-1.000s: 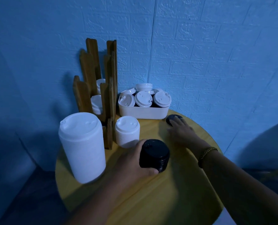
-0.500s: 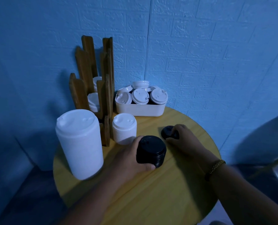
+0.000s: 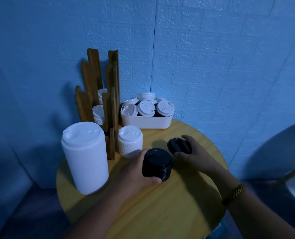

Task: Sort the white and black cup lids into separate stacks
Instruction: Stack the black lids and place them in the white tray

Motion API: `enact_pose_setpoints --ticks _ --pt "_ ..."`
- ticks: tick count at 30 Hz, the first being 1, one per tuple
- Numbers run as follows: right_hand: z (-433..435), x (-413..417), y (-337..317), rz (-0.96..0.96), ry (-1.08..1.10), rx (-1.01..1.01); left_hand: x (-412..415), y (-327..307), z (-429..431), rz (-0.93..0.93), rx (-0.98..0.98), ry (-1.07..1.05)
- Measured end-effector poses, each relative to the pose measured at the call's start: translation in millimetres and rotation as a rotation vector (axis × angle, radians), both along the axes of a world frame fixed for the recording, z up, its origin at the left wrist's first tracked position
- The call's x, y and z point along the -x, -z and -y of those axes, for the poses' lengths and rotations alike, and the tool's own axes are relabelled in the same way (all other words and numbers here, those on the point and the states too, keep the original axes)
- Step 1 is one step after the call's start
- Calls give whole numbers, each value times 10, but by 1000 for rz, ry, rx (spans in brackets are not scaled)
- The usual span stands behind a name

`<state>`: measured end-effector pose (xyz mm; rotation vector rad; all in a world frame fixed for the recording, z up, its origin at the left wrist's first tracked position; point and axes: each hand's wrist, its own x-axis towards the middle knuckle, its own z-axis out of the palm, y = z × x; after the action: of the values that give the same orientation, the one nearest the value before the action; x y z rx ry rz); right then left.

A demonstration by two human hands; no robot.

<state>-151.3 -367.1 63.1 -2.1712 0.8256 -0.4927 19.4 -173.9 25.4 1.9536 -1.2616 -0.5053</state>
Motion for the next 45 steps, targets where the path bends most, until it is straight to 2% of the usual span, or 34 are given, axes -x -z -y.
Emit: enact_pose_setpoints --ticks 2,3,5,7,10,14,18,23,26,29,32,45 --pt "-144 6 -121 144 -89 -74 -3 -1 8 4 2 9" --pt "-236 -17 -164 131 -185 -80 -3 -4 11 9 -4 15" --pt "-416 -124 -171 -22 -383 -7 8 -15 12 31 -10 8" --pt "-548 -249 -116 -90 -438 100 22 -25 16 38 1 -4" --pt "-596 -359 -94 -8 -391 190 28 -34 25 42 -1 4" --pt "-538 -376 -146 -84 -369 124 8 -43 10 11 -24 -1" --pt "-578 -386 -68 -114 -303 189 8 -38 -13 7 -21 17" --pt "-837 -456 140 5 -21 258 9 -24 7 46 3 14" --pt "-788 -434 107 46 -97 171 1 -19 -3 21 18 25" --pt "-641 -373 22 15 -242 54 -3 -34 -15 16 14 22" --pt "-590 -359 -12 -2 -297 12 -1 -40 -15 6 16 21" --pt "-959 -519 74 -3 50 204 26 -11 0 83 -9 -9"
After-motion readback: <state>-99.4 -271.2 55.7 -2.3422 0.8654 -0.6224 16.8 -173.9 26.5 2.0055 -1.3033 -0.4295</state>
